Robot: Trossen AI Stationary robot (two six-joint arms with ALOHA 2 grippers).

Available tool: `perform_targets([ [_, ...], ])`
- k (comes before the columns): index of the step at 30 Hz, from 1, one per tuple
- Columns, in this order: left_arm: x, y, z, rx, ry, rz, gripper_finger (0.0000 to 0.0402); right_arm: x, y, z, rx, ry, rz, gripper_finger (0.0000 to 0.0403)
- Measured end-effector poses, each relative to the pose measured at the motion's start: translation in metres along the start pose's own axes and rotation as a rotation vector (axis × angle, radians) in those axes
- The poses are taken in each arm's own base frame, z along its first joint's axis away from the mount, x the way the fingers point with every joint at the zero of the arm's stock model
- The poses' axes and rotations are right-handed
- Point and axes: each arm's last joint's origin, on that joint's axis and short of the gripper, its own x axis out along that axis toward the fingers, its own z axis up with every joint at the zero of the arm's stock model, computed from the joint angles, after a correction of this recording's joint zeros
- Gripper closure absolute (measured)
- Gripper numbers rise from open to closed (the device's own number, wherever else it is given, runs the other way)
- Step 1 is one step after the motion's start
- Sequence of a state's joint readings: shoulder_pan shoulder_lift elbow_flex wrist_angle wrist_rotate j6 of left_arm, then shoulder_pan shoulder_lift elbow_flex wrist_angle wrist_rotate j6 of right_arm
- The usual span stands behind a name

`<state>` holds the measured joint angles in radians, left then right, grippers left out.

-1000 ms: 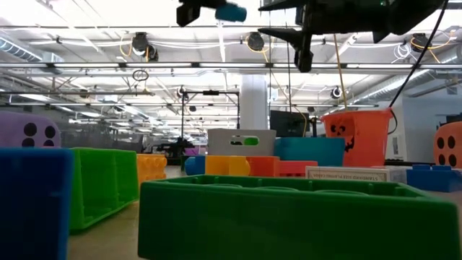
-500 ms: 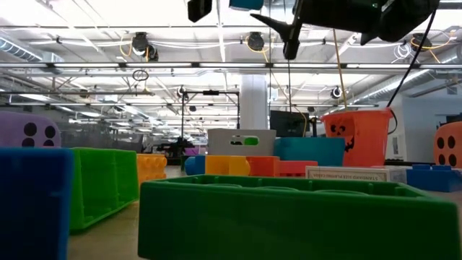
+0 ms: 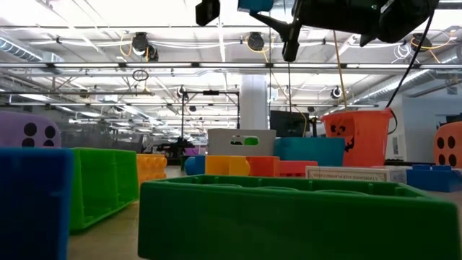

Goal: Pick & Place Toys
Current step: Put the left blue game piece into the gray bin

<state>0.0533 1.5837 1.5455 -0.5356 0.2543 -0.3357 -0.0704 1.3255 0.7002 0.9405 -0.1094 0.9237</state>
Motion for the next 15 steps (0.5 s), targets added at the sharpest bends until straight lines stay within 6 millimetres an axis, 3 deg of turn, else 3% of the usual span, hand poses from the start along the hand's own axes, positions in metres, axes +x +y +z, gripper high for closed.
perform_targets([
  [7,0.0021,0.0001,0.0002,-0.004,-0.002,-0.009,0.0366,-0.0001,-0.0002,-0.0009,0.004,0.025,0.007,0.0269],
  [12,0.0018,0.0010,0.0006,-0.003,-0.003,-0.012,0.0361,-0.0001,-0.0002,-0.0010,-0.008,0.026,0.008,0.0269],
  [15,0.0007,0.0040,0.0022,-0.025,0.002,-0.042,0.0335,-0.0002,-0.0011,0.0000,-0.015,0.024,0.005,0.0269],
])
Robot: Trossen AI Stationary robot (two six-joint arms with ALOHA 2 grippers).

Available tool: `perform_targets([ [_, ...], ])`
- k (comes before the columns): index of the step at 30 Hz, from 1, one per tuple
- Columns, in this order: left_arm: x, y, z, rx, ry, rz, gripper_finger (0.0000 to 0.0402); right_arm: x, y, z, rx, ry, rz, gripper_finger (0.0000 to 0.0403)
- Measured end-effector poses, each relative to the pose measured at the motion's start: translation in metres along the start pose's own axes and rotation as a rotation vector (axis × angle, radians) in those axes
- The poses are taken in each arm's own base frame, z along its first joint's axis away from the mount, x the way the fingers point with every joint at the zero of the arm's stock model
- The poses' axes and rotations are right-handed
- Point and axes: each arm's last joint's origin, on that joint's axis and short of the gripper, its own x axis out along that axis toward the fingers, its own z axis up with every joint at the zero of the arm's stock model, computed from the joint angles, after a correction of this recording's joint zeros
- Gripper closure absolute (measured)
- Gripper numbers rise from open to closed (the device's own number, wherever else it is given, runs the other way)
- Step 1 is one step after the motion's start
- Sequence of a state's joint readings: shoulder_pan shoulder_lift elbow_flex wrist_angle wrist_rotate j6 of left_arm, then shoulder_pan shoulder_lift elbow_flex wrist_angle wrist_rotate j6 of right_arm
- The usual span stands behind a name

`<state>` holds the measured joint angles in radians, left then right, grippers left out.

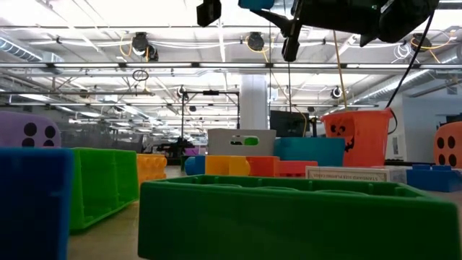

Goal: Pick & Place Toys
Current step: Put the left blue game piece into the gray bin

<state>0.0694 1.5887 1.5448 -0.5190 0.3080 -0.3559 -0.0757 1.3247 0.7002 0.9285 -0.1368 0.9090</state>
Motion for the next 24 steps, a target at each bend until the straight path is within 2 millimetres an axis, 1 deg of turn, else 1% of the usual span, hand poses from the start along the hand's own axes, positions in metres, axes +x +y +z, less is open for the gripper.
perform_targets([
  [6,-0.005,0.010,0.004,-0.051,0.027,-0.098,0.0260,0.000,-0.002,0.002,-0.009,-0.006,-0.009,0.0269],
  [9,-0.012,0.014,0.007,-0.098,0.042,-0.162,0.0232,-0.001,-0.005,0.006,-0.012,0.003,0.000,0.0268],
  [11,-0.023,0.016,0.009,-0.129,0.043,-0.195,0.0219,-0.003,-0.006,0.010,-0.013,0.015,0.014,0.0268],
  [13,-0.036,0.016,0.010,-0.138,0.041,-0.219,0.0211,-0.004,-0.009,0.014,-0.005,0.012,0.011,0.0268],
  [16,-0.062,0.012,0.011,-0.133,0.022,-0.219,0.0207,-0.006,-0.010,0.023,-0.005,0.017,0.009,0.0267],
  [18,-0.081,0.007,0.011,-0.112,-0.012,-0.217,0.0209,-0.004,-0.008,0.032,-0.022,0.024,0.002,0.0267],
  [21,-0.112,-0.001,0.011,-0.073,-0.079,-0.217,0.0216,0.003,-0.002,0.047,-0.062,0.092,-0.052,0.0267],
  [24,-0.144,-0.010,0.010,-0.035,-0.174,-0.191,0.0224,0.013,0.009,0.064,-0.140,0.202,-0.159,0.0267],
])
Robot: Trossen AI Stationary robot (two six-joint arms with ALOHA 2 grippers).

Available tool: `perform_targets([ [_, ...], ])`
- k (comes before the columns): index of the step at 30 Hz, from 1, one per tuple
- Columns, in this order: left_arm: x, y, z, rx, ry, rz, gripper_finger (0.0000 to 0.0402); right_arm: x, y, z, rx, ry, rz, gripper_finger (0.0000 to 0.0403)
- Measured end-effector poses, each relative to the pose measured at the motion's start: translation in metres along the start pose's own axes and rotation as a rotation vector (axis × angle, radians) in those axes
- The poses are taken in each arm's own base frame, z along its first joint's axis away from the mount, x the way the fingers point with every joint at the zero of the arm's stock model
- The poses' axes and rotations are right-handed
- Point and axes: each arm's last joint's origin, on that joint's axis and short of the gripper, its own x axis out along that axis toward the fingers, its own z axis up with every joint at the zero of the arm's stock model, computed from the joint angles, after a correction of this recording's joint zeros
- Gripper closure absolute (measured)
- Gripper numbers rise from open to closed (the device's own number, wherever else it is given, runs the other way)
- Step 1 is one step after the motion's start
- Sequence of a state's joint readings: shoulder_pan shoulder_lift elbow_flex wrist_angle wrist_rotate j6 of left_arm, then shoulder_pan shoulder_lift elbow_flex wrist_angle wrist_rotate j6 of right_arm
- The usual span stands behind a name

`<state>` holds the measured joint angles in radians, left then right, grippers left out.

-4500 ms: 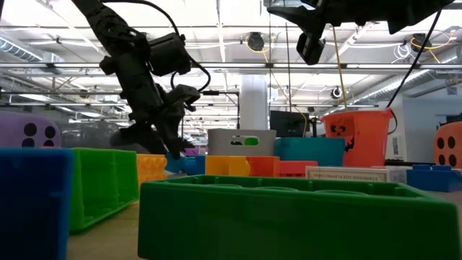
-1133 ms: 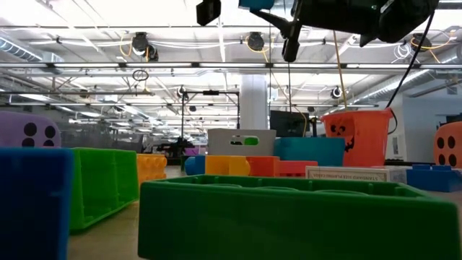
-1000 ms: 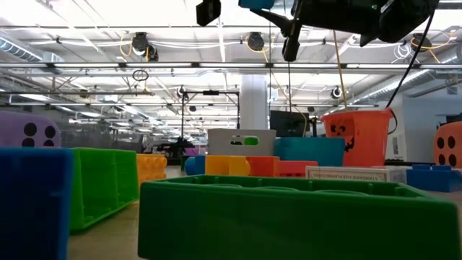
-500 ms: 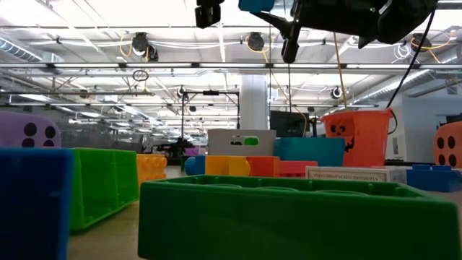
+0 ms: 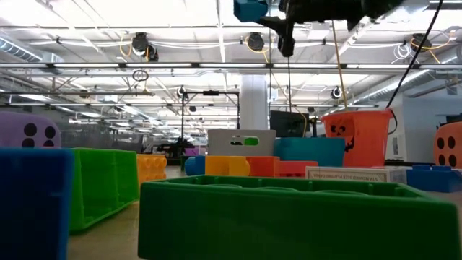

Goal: Pick & Place Toys
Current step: Put the left blue game piece into the gray bin

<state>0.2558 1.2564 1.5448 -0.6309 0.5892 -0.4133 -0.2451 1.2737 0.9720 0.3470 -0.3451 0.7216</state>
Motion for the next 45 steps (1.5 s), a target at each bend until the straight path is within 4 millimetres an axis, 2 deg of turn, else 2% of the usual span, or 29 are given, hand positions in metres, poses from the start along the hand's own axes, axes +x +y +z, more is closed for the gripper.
perform_targets([
  [4,-0.030,-0.017,0.000,0.099,-0.115,0.067,0.0232,0.005,0.013,0.031,-0.133,0.130,-0.130,0.0267],
  [9,-0.056,-0.032,-0.002,0.185,-0.219,0.155,0.0238,0.018,0.010,0.061,-0.210,0.227,-0.237,0.0267],
  [13,-0.067,-0.037,-0.004,0.221,-0.260,0.194,0.0234,0.036,-0.006,0.074,-0.238,0.301,-0.301,0.0266],
  [17,-0.069,-0.038,-0.004,0.236,-0.265,0.203,0.0227,0.055,-0.035,0.079,-0.240,0.368,-0.363,0.0266],
  [25,-0.068,-0.036,-0.007,0.286,-0.223,0.225,0.0222,0.075,-0.105,0.069,-0.156,0.530,-0.502,0.0266],
  [32,-0.067,-0.034,-0.011,0.347,-0.173,0.246,0.0228,0.078,-0.147,0.052,-0.103,0.630,-0.626,0.0266],
  [39,-0.070,-0.025,-0.016,0.373,-0.108,0.305,0.0241,0.082,-0.164,0.042,-0.156,0.671,-0.747,0.0266],
  [45,-0.075,-0.017,-0.017,0.371,-0.081,0.360,0.0243,0.081,-0.163,0.038,-0.194,0.690,-0.815,0.0266],
])
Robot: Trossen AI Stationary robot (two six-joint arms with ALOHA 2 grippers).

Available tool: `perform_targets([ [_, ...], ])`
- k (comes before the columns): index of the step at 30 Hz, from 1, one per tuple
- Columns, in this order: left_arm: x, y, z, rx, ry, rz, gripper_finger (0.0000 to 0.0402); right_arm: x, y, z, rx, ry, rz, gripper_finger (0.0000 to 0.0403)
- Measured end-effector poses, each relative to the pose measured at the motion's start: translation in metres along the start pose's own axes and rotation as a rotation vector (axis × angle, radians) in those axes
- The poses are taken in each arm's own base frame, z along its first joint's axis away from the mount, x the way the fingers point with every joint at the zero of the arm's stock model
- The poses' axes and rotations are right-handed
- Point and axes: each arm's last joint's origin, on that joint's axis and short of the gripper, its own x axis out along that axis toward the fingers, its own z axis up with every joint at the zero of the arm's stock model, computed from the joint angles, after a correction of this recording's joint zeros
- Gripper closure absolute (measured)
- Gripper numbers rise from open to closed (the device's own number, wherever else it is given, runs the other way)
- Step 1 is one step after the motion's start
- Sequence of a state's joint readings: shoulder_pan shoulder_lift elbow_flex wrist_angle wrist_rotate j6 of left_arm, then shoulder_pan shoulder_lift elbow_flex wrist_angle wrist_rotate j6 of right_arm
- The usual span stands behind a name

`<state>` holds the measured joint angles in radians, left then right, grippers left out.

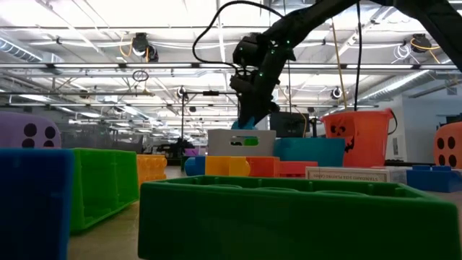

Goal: Pick & Place Toys
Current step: Put the left blue game piece into the gray bin

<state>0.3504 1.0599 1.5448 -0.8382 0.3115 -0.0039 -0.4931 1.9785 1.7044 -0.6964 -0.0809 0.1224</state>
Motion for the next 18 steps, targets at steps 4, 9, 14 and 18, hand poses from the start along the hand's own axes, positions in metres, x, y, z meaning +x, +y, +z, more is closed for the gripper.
perform_targets([
  [4,-0.001,0.003,-0.002,-0.007,0.016,0.019,0.0243,0.003,0.003,-0.005,-0.017,0.020,-0.026,0.0266],
  [9,-0.001,0.004,-0.003,0.006,0.030,0.023,0.0243,0.012,0.006,-0.011,-0.027,0.020,-0.063,0.0266],
  [14,-0.001,0.004,-0.004,0.006,0.031,0.024,0.0243,0.020,0.005,-0.018,-0.010,0.013,-0.075,0.0266],
  [18,-0.001,0.004,-0.004,0.006,0.031,0.024,0.0243,0.027,0.004,-0.020,0.019,-0.028,-0.072,0.0266],
])
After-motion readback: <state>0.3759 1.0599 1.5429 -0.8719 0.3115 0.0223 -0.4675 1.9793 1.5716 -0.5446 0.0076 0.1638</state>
